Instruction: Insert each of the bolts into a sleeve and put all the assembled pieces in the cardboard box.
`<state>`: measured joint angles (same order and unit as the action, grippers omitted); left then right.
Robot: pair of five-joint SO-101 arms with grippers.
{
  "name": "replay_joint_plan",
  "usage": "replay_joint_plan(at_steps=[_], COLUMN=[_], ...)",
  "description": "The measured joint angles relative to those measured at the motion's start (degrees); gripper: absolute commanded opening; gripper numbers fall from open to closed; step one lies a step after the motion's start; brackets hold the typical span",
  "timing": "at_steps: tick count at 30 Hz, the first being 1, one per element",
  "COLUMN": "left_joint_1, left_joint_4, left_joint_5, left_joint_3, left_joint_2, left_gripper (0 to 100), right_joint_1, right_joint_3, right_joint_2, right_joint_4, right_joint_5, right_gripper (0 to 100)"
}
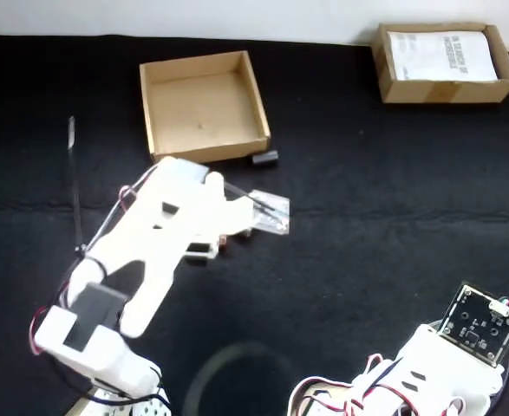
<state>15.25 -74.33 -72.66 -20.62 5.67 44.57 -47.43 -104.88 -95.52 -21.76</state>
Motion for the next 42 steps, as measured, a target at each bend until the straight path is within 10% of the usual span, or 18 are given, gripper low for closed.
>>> replay_joint_plan(at_steps=[34, 42], left_joint_1=[0.26, 0.18], left_joint_4=[-2.81, -23.21], left_joint_5=[9.85, 20.84], left_joint_3=[16.44, 31.38], left_joint_2=[19.25, 19.43], left_gripper=[1, 1], right_joint_1=[-1.67, -1.67], right_joint_3=[0.0, 0.0], right_joint_2=[0.0, 0.0], right_joint_4=[1.93, 2.29], right_joint_5=[-3.6, -13.63], right_gripper=[0.7, 0.7])
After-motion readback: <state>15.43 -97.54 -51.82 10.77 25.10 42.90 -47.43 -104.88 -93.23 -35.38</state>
